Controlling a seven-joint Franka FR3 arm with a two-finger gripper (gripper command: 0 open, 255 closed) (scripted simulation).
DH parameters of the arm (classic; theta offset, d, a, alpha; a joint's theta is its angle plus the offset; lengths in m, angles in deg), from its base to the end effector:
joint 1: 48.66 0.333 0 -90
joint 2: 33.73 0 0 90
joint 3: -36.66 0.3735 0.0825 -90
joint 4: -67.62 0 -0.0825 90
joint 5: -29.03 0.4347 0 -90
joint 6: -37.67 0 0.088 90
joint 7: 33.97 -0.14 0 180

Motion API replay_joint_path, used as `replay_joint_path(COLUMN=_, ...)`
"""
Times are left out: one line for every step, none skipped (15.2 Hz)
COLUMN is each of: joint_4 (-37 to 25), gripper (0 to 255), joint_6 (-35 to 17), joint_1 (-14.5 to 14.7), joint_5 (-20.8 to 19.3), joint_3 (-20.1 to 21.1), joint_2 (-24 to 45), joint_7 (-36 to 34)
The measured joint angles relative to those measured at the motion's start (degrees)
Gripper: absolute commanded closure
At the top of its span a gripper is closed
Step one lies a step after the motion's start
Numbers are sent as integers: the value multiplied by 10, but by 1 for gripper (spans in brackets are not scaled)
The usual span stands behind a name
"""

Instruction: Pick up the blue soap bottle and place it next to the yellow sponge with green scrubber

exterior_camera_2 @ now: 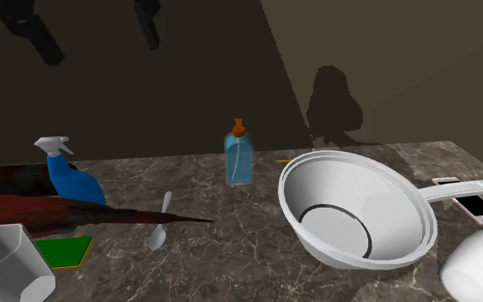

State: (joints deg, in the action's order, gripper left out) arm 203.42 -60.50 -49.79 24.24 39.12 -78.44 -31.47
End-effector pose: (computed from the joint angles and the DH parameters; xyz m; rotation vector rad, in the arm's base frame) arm 0.3368 0.0013 0.6031 3.0191 0.0953 0.1833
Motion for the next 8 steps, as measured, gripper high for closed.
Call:
replay_joint_path(joint_4=0, gripper=0, joint_6=0, joint_1=0, joint_5=0, joint_3=0, joint_2=0, joint_7=0)
replay_joint_path(joint_4=-1, gripper=0, joint_6=-6, joint_1=-1, joint_5=-1, joint_3=-3, joint_2=8, joint_7=2)
replay_joint_path(joint_4=-2, gripper=0, joint_6=-17, joint_1=-2, joint_5=-1, joint_3=-5, joint_2=22, joint_7=3)
replay_joint_path(joint_4=-6, gripper=0, joint_6=-29, joint_1=-5, joint_5=-4, joint_3=-11, joint_2=38, joint_7=8)
replay_joint_path(joint_4=-13, gripper=0, joint_6=-41, joint_1=-7, joint_5=-4, joint_3=-15, joint_2=59, joint_7=10)
replay_joint_path(joint_4=-14, gripper=0, joint_6=-55, joint_1=-10, joint_5=-6, joint_3=-22, joint_2=76, joint_7=15)
replay_joint_path(joint_4=-14, gripper=0, joint_6=-74, joint_1=-11, joint_5=-7, joint_3=-27, joint_2=97, joint_7=17)
replay_joint_path(joint_4=-16, gripper=0, joint_6=-87, joint_1=-13, joint_5=-7, joint_3=-30, joint_2=113, joint_7=19)
